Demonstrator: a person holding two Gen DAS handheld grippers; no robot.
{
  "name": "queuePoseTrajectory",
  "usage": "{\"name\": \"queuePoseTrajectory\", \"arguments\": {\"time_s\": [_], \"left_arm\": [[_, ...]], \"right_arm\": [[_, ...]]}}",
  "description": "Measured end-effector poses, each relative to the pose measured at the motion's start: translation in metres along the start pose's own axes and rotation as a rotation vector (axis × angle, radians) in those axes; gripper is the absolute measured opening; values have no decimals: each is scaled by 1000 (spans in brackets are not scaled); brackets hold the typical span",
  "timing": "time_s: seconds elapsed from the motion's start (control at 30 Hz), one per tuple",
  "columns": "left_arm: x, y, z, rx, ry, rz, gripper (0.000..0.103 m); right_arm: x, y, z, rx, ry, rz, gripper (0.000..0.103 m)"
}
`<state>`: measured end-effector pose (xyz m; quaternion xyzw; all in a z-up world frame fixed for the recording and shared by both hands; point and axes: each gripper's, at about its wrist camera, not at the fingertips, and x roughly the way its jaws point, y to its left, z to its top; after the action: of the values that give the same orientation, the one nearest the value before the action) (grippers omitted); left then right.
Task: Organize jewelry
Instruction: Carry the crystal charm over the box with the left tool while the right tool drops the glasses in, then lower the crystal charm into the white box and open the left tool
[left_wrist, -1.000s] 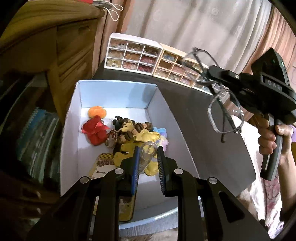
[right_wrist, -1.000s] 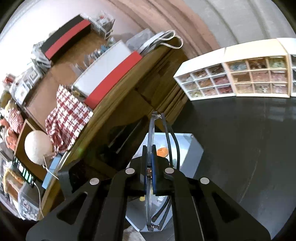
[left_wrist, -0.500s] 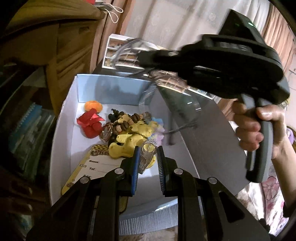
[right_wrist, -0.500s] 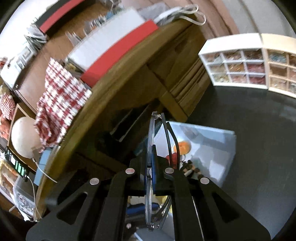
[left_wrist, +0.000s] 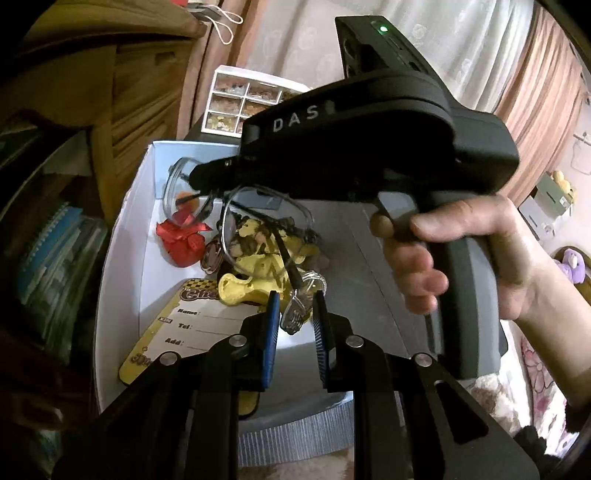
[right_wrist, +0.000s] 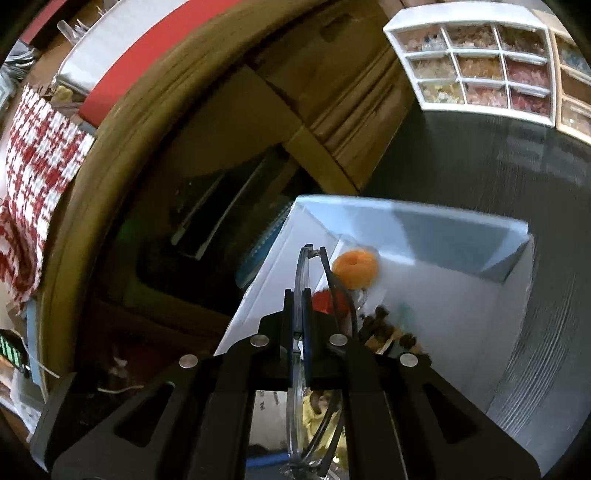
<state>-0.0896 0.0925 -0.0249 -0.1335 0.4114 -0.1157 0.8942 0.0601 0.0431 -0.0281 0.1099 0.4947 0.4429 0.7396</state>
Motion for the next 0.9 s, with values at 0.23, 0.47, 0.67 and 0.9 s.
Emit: {"name": "queuePoseTrajectory", "arguments": {"time_s": [0.23,0.47,0.67,0.9], "left_arm": [[1,0,0,-5,14,-2,18],[1,3,2,-23,5,-2,18],[0,1,1,-12,7,10,18],[1,-2,0,-3,15,19,18]], "right_arm": [[1,-18,6,60,5,2,14],[-3,-18,4,56,-3,-24,18],[-23,-7,4,2,-84,-76,46],[-82,23,-4,-226,-303,-467,78]]}}
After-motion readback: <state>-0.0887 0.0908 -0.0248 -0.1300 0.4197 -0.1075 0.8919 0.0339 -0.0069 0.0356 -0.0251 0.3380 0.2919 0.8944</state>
